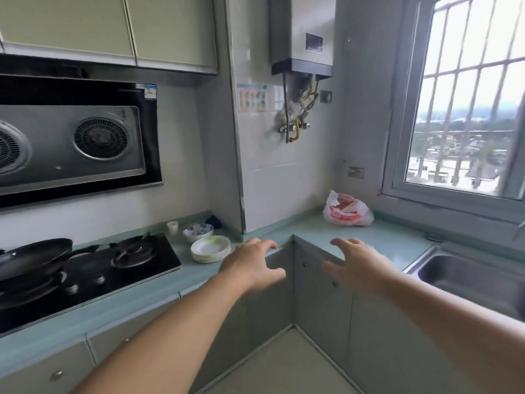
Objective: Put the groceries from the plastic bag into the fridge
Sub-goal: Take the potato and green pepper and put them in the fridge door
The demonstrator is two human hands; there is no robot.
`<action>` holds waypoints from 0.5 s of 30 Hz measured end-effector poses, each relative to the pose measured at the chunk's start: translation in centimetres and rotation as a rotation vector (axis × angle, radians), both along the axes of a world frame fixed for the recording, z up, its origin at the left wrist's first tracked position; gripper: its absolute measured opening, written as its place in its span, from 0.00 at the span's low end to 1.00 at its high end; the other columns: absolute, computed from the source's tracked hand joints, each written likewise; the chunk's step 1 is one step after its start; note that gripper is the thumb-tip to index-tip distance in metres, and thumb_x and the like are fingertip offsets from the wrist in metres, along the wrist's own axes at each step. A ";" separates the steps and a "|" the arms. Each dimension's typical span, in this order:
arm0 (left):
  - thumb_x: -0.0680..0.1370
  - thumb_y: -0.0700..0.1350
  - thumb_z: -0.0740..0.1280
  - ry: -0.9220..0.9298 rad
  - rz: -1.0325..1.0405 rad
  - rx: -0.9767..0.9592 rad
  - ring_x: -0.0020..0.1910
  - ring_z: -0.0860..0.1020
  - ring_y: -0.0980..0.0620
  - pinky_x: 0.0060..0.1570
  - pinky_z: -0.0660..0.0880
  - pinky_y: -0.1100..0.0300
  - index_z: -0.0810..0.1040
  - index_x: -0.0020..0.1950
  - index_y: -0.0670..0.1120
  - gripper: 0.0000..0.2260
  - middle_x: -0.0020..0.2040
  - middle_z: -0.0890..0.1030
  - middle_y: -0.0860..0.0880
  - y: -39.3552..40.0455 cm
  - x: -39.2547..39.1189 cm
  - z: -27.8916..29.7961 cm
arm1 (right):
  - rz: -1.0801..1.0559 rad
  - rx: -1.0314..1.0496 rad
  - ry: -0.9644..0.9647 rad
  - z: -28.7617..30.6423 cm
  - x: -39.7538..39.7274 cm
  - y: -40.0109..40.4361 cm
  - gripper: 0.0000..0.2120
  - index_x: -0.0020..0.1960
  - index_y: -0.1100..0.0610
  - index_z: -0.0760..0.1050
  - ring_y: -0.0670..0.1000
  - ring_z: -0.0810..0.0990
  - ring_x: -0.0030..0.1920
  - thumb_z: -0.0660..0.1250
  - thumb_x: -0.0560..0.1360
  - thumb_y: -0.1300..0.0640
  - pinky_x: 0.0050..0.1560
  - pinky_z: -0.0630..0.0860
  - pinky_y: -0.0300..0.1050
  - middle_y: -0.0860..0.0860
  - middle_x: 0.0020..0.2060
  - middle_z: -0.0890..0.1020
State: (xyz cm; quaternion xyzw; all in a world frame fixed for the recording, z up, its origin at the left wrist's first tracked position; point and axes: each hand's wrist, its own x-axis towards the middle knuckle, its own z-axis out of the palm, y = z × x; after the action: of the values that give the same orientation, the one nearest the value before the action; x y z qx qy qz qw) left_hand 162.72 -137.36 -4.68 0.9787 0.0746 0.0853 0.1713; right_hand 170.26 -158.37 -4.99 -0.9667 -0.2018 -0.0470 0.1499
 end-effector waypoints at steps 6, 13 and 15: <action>0.72 0.57 0.66 0.016 -0.079 0.007 0.67 0.69 0.51 0.62 0.72 0.50 0.65 0.71 0.57 0.28 0.70 0.69 0.54 -4.1 6.2 -0.6 | -0.097 0.049 0.006 -0.5 4.8 -4.2 0.31 0.73 0.46 0.61 0.54 0.72 0.65 0.60 0.74 0.36 0.60 0.73 0.51 0.50 0.68 0.70; 0.70 0.59 0.66 0.023 -0.153 -0.015 0.66 0.70 0.50 0.63 0.72 0.49 0.66 0.70 0.58 0.28 0.69 0.70 0.53 -4.1 15.8 -2.2 | -0.155 0.022 0.021 -1.6 11.7 -4.7 0.30 0.73 0.47 0.61 0.54 0.71 0.67 0.61 0.75 0.37 0.61 0.72 0.51 0.50 0.69 0.69; 0.70 0.59 0.66 0.026 -0.171 -0.025 0.66 0.71 0.50 0.63 0.72 0.48 0.67 0.69 0.59 0.28 0.68 0.71 0.54 -3.0 19.0 -2.9 | -0.178 0.005 0.016 -1.8 14.5 -4.2 0.30 0.73 0.48 0.61 0.54 0.72 0.66 0.60 0.75 0.37 0.61 0.72 0.51 0.51 0.69 0.69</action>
State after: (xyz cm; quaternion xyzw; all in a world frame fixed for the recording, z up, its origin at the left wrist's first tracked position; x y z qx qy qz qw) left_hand 181.77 -140.36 -7.60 0.9803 -0.0059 0.0566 0.1892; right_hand 184.77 -162.55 -6.76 -0.9808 -0.1138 -0.0530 0.1492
